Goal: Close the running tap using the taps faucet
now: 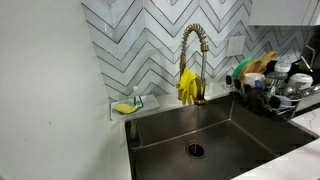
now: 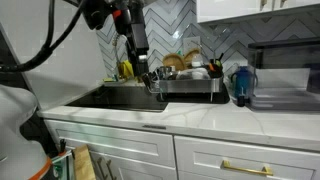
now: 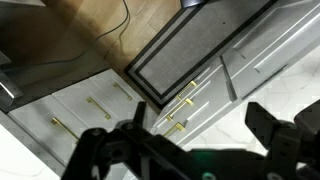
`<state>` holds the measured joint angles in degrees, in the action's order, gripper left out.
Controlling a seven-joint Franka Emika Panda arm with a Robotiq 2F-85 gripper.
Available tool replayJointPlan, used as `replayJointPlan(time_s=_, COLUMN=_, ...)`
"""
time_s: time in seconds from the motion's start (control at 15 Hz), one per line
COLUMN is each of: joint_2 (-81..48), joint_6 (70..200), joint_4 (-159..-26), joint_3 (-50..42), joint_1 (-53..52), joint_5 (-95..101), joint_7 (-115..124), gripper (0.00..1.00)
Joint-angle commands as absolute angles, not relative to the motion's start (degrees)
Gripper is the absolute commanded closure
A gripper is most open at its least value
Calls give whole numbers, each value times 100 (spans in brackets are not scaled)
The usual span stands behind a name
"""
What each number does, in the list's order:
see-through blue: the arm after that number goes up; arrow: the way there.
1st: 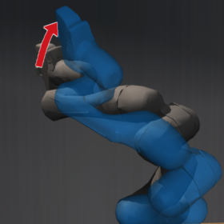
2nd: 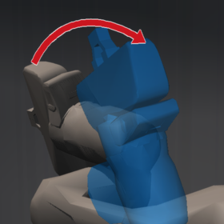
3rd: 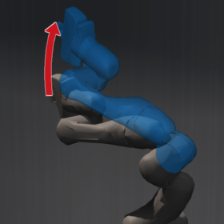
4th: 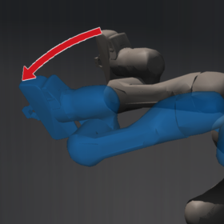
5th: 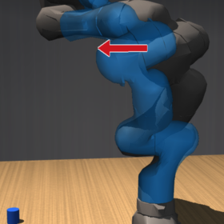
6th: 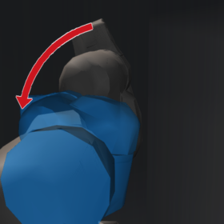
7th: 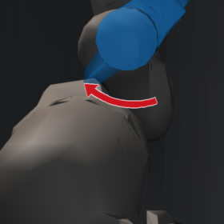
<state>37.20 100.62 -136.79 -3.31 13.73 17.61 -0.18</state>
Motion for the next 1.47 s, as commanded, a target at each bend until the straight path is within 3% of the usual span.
replayJointPlan(time_s=0.0, joint_2=3720, joint_6=10019, joint_4=-13657, joint_3=-449, joint_1=1213, joint_5=1832, joint_7=53, gripper=0)
replayJointPlan(time_s=0.33, joint_2=3687, joint_6=10150, joint_4=-13645, joint_3=-442, joint_1=1142, joint_5=1748, joint_7=45, gripper=0)
replayJointPlan(time_s=0.73, joint_2=3228, joint_6=11039, joint_4=-13250, joint_3=-271, joint_1=168, joint_5=39, joint_7=-20, gripper=0)
replayJointPlan(time_s=1.27, joint_2=2066, joint_6=9725, joint_4=-12186, joint_3=-216, joint_1=-561, joint_5=-1694, joint_7=-358, gripper=0)
replayJointPlan(time_s=1.4, joint_2=2230, joint_6=9964, joint_4=-12382, joint_3=-84, joint_1=-433, joint_5=-1550, joint_7=-276, gripper=0)
